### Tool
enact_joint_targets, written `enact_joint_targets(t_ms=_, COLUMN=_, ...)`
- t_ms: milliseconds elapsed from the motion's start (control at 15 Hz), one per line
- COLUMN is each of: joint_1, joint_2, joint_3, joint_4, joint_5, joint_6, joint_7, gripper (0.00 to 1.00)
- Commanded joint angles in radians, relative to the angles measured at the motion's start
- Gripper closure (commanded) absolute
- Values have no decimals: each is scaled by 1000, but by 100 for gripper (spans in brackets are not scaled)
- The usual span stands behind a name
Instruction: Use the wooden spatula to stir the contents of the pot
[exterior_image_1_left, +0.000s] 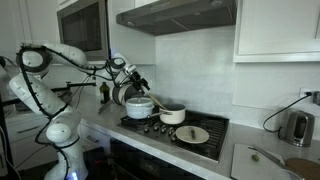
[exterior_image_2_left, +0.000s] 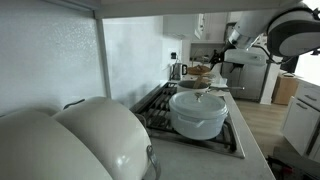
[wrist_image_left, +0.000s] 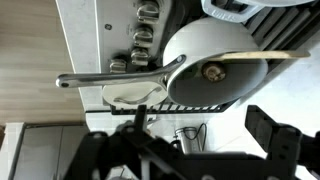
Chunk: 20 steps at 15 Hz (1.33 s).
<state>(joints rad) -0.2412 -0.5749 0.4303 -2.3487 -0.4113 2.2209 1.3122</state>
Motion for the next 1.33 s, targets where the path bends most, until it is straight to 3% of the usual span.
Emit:
enact_joint_targets(t_ms=0, joint_1=10, joint_2=73, joint_3=11, joint_4=85, joint_5=-79, joint_6=-123, joint_7=100, gripper=0)
enact_joint_targets(t_ms=200, joint_1=49, joint_2=114, joint_3=-22, joint_4=106, joint_5=-99, joint_6=-143, joint_7=129, gripper=0)
enact_joint_targets(t_ms=1267, joint_1=174, joint_2=288, joint_3=-125, joint_4=134, joint_5=-245, joint_6=-1, joint_7=230, gripper=0)
